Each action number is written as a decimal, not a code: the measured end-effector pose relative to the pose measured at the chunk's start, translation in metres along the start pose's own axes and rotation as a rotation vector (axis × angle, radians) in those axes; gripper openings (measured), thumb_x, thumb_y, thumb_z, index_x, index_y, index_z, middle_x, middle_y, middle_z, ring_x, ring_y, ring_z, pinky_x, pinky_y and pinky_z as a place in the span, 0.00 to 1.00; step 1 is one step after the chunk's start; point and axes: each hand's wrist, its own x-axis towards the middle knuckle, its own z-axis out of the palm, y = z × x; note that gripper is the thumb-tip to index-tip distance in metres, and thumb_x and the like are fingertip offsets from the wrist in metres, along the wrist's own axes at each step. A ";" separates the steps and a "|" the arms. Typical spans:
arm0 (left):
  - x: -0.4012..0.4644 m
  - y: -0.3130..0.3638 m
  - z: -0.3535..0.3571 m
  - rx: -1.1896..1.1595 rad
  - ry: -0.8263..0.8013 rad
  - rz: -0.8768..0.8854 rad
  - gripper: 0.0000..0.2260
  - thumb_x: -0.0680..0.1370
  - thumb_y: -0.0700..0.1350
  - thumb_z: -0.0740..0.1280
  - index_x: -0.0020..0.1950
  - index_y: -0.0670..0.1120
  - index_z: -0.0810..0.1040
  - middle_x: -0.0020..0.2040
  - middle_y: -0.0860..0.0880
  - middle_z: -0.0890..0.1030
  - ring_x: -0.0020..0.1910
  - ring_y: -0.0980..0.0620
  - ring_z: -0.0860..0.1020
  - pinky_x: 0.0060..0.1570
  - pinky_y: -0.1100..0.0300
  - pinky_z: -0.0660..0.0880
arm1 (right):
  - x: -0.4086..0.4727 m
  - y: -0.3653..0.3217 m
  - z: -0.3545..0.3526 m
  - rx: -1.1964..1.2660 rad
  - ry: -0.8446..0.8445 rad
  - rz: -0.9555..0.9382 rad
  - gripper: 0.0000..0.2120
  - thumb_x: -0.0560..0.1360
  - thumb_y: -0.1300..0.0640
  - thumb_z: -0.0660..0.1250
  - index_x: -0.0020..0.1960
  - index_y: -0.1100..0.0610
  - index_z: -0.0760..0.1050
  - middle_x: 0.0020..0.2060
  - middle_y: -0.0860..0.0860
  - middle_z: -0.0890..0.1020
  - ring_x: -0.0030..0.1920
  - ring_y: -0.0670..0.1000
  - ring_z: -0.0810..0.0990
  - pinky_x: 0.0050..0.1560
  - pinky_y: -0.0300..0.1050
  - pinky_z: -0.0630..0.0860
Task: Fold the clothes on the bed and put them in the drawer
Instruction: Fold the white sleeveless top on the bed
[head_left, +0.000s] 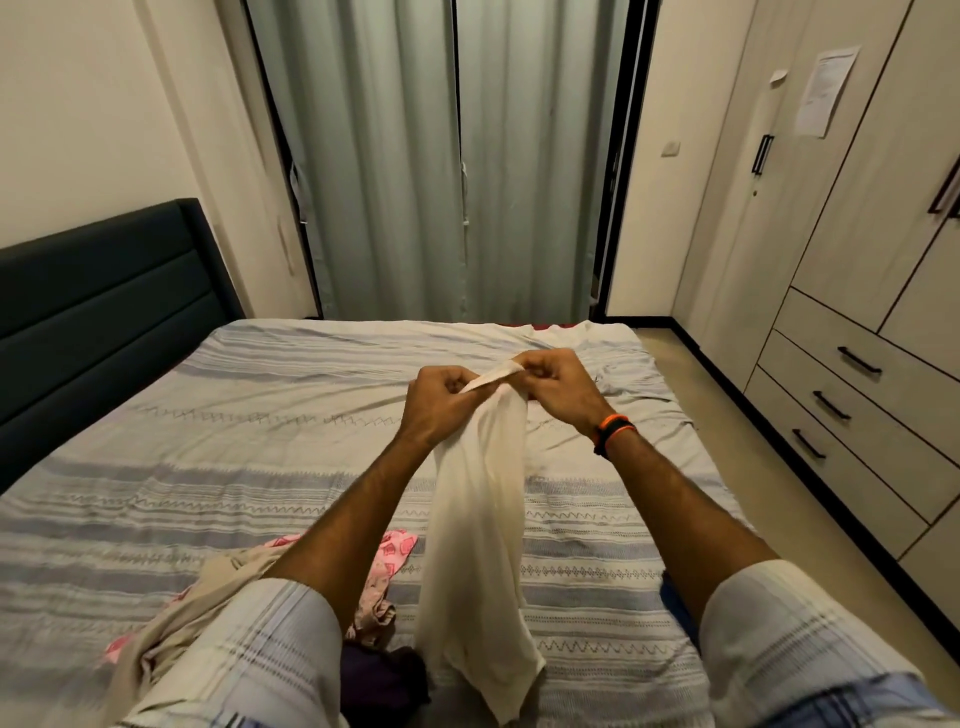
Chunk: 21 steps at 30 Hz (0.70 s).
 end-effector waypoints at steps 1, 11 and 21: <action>-0.002 -0.004 -0.004 -0.005 -0.080 -0.014 0.09 0.72 0.52 0.76 0.39 0.46 0.84 0.33 0.51 0.81 0.32 0.57 0.75 0.35 0.62 0.71 | -0.001 -0.004 -0.001 0.061 0.008 0.033 0.07 0.79 0.62 0.67 0.46 0.64 0.81 0.38 0.55 0.79 0.39 0.51 0.75 0.42 0.50 0.74; -0.018 -0.052 -0.011 0.264 -0.146 -0.152 0.11 0.76 0.52 0.71 0.36 0.50 0.77 0.35 0.52 0.78 0.37 0.54 0.75 0.36 0.61 0.69 | 0.007 -0.006 -0.015 -0.015 0.471 0.251 0.17 0.81 0.52 0.62 0.39 0.62 0.75 0.38 0.53 0.77 0.41 0.52 0.73 0.45 0.47 0.70; -0.030 -0.065 0.007 0.205 -0.193 -0.053 0.12 0.68 0.50 0.79 0.41 0.49 0.77 0.38 0.54 0.80 0.38 0.59 0.77 0.38 0.62 0.69 | 0.007 -0.005 -0.025 -0.003 0.303 0.150 0.30 0.76 0.40 0.65 0.37 0.70 0.71 0.32 0.55 0.72 0.34 0.52 0.70 0.39 0.48 0.70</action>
